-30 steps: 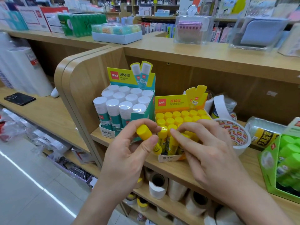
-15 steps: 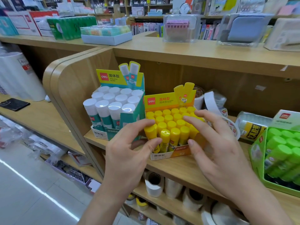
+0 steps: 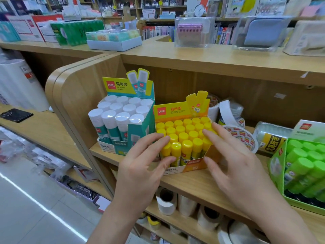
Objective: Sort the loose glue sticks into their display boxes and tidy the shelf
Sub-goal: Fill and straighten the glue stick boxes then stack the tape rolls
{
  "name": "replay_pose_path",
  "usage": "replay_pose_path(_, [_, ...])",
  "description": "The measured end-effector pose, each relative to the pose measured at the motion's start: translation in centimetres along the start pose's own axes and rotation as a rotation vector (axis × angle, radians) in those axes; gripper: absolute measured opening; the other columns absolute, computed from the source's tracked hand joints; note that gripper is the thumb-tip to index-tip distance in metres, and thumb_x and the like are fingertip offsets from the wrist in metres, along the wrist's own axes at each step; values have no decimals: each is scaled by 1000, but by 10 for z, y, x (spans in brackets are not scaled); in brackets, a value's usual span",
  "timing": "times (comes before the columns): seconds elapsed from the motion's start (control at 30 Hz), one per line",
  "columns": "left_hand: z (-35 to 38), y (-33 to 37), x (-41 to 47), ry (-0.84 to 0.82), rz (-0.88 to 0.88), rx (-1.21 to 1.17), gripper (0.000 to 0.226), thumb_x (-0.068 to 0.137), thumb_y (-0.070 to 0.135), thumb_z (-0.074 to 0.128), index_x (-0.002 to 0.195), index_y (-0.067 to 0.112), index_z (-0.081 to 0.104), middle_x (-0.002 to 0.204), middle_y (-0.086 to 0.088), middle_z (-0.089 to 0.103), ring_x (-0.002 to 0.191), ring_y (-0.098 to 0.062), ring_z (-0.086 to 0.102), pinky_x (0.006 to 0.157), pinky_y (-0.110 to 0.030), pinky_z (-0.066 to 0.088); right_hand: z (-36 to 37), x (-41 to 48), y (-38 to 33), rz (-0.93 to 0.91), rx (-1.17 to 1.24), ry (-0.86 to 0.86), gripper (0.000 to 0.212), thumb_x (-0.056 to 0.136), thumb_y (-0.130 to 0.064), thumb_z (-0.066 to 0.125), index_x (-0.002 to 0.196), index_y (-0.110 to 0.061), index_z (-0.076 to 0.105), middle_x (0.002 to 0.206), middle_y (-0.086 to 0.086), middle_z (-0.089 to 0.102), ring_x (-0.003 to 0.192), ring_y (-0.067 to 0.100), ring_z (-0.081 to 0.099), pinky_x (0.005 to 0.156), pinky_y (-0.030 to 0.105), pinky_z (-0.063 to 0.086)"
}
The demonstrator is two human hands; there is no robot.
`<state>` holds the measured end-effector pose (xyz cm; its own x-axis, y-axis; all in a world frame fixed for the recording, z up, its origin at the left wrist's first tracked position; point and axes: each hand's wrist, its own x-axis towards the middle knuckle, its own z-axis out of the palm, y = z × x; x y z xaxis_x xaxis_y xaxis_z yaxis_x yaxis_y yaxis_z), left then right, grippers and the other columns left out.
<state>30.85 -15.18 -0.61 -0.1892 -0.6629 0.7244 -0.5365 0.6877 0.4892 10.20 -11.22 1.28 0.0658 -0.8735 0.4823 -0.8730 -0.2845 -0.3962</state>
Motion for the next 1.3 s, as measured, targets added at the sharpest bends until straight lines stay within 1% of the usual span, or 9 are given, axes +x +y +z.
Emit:
replay_pose_path(0.1, [-3, -3, 0, -45, 64, 116, 47, 82, 33, 69, 123, 12, 63, 125, 0, 61, 117, -12, 56, 101, -26, 46, -1, 1, 0, -25, -99, -33, 64, 79, -25, 74, 138, -22, 50, 146, 4, 45, 125, 25, 50, 101, 32, 32])
replay_pose_path(0.27, [-7, -10, 2, -78, 155, 228, 51, 76, 28, 74, 123, 11, 64, 126, 1, 61, 110, -15, 58, 97, -27, 45, -2, 4, -3, -46, -181, -4, 65, 70, -23, 81, 131, -15, 58, 132, 13, 56, 109, 35, 60, 89, 45, 49])
replay_pose_path(0.53, [-8, -13, -1, -120, 131, 267, 52, 79, 36, 69, 127, 16, 62, 133, 7, 57, 100, -18, 54, 89, -30, 46, -2, 5, -7, -78, -263, 33, 64, 65, -24, 84, 124, -12, 63, 121, 17, 61, 100, 38, 63, 81, 47, 54])
replay_pose_path(0.6, [-11, -13, -3, -158, 131, 280, 58, 82, 43, 63, 134, 19, 54, 139, 7, 51, 104, -17, 50, 93, -28, 43, -4, 4, -8, -79, -268, 36, 62, 65, -27, 84, 122, -12, 64, 119, 16, 61, 99, 37, 63, 81, 47, 54])
replay_pose_path(0.67, [-16, -13, -7, -110, 109, 278, 65, 81, 46, 65, 138, 22, 46, 142, 3, 47, 114, -17, 44, 102, -25, 37, -6, 4, -9, -78, -267, 39, 60, 66, -29, 83, 120, -13, 65, 116, 15, 62, 98, 35, 63, 79, 46, 54])
replay_pose_path(0.8, [-35, -20, 1, 109, -70, 446, 93, 64, 33, 84, 142, 29, 33, 142, -13, 34, 120, -32, 34, 93, -44, 43, -9, 7, -9, -79, -312, 36, 55, 66, -37, 81, 115, -17, 65, 109, 11, 61, 92, 32, 61, 74, 47, 53])
replay_pose_path(0.93, [-37, -38, 16, -18, -173, 619, 107, 58, 37, 87, 146, 32, 27, 154, -18, 18, 128, -40, 24, 96, -57, 40, -10, 9, -12, -61, -321, 31, 53, 64, -46, 77, 110, -23, 63, 105, 7, 59, 91, 31, 60, 72, 48, 52])
replay_pose_path(1.13, [-36, -51, 31, -109, -191, 617, 96, 58, 40, 88, 139, 34, 35, 150, -14, 29, 134, -39, 25, 94, -57, 44, -11, 11, -17, -36, -298, 25, 51, 60, -46, 81, 102, -22, 63, 96, 6, 56, 70, 26, 58, 57, 38, 50])
replay_pose_path(1.3, [-41, -54, 42, -142, -115, 652, 93, 53, 47, 88, 130, 27, 40, 147, -14, 37, 135, -37, 28, 103, -58, 38, -18, 10, -13, -62, -334, 6, 46, 64, -54, 74, 99, -27, 62, 90, 1, 50, 69, 23, 54, 60, 41, 49])
